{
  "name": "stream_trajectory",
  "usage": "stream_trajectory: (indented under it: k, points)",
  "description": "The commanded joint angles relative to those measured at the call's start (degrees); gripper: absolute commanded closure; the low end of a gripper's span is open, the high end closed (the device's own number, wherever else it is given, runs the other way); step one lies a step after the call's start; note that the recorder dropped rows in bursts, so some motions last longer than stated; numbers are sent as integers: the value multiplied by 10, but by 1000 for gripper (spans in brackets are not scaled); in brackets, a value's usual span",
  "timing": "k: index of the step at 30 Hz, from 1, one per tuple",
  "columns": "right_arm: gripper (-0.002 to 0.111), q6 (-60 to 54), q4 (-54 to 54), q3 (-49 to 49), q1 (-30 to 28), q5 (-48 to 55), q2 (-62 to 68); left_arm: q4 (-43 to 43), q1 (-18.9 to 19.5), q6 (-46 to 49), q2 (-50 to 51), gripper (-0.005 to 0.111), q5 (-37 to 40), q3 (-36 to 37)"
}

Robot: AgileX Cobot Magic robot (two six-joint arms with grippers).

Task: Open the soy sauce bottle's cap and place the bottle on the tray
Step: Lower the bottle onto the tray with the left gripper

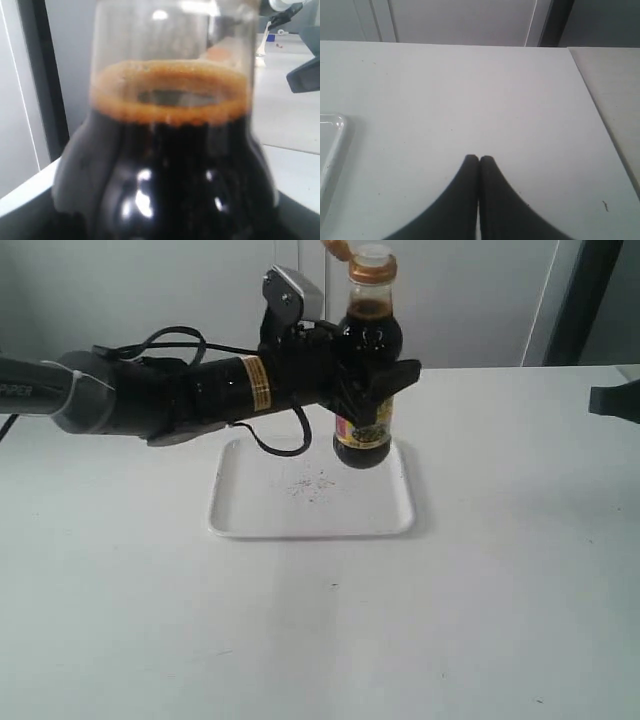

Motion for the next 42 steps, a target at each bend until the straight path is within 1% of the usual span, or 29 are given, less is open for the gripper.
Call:
stream_trajectory:
  k: [1, 5, 7, 11, 22, 34, 42]
  points:
    - [108, -17, -6, 2, 23, -10, -1, -21, 44, -6, -20, 107, -78, 9]
    - [108, -31, -6, 2, 44, -7, -1, -22, 81, -1, -20, 107, -84, 28]
    - [108, -31, -6, 2, 44, -4, -1, -29, 87, 6, -17, 107, -88, 29]
    - [108, -31, -5, 2, 44, -7, -1, -85, 88, 15, 8, 107, -88, 29]
    - [108, -30, -5, 2, 44, -7, -1, -107, 88, 77, 49, 107, -88, 29]
    - [108, -30, -5, 2, 44, -7, -1, -140, 86, 112, 79, 107, -88, 29]
    - [108, -30, -4, 2, 44, -9, -1, -139, 86, 116, 100, 107, -88, 29]
